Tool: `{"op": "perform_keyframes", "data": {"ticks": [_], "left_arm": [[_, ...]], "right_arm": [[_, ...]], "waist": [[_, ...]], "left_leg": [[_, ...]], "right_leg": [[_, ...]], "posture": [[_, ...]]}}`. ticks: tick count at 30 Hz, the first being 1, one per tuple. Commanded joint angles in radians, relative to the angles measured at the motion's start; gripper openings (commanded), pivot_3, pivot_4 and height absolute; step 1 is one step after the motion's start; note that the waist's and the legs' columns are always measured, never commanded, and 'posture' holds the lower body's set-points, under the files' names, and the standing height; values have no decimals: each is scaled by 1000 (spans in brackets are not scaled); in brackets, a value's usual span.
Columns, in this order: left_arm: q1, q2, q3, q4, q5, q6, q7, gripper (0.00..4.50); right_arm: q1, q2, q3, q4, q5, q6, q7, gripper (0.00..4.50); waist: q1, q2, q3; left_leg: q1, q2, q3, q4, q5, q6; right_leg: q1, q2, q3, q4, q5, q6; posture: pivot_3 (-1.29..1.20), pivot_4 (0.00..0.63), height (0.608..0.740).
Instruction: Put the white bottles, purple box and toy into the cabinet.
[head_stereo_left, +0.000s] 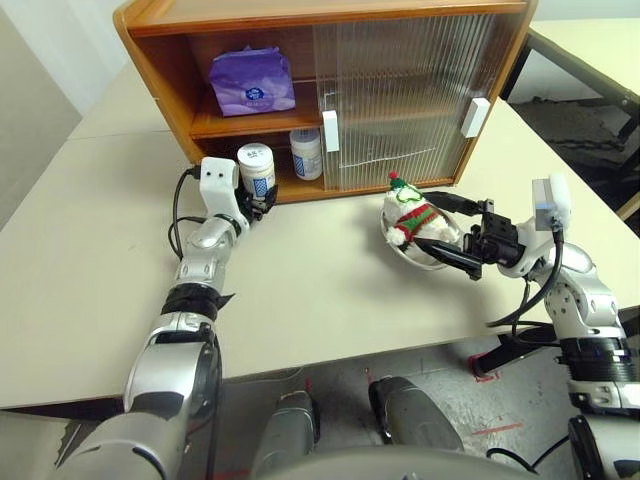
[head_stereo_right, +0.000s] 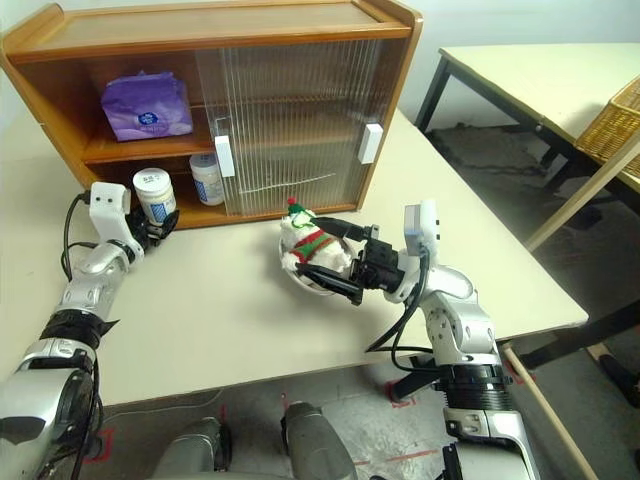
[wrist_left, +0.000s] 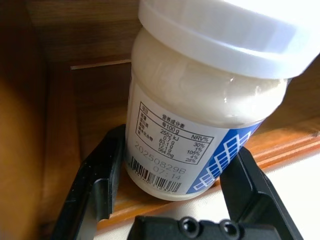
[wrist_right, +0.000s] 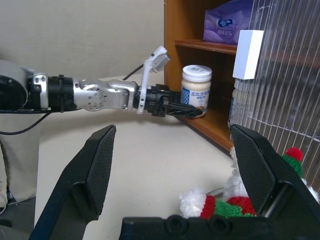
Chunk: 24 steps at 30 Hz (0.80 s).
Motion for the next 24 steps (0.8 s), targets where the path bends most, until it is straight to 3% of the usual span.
{"op": "perform_keyframes", "data": {"ticks": [1,24], "left_arm": [[-58,-4,9,65,12,-32,33,3137],[-243,-26,45,353,-4,-91,84,3137]], "right_arm": [[5,3,11,-16,3,10,1,4500],[30,2,6,-45,2,11,-13,4500]], "waist": [[0,0,0],[-3,-5,3]], "left_leg": [[0,0,0,0,0,0],[-1,-3,2,-1,2,3]], "right_leg": [[0,0,0,0,0,0],[0,1,-1,0,-3,7]], "posture": [[-232,80,740],[-259,91,740]]}}
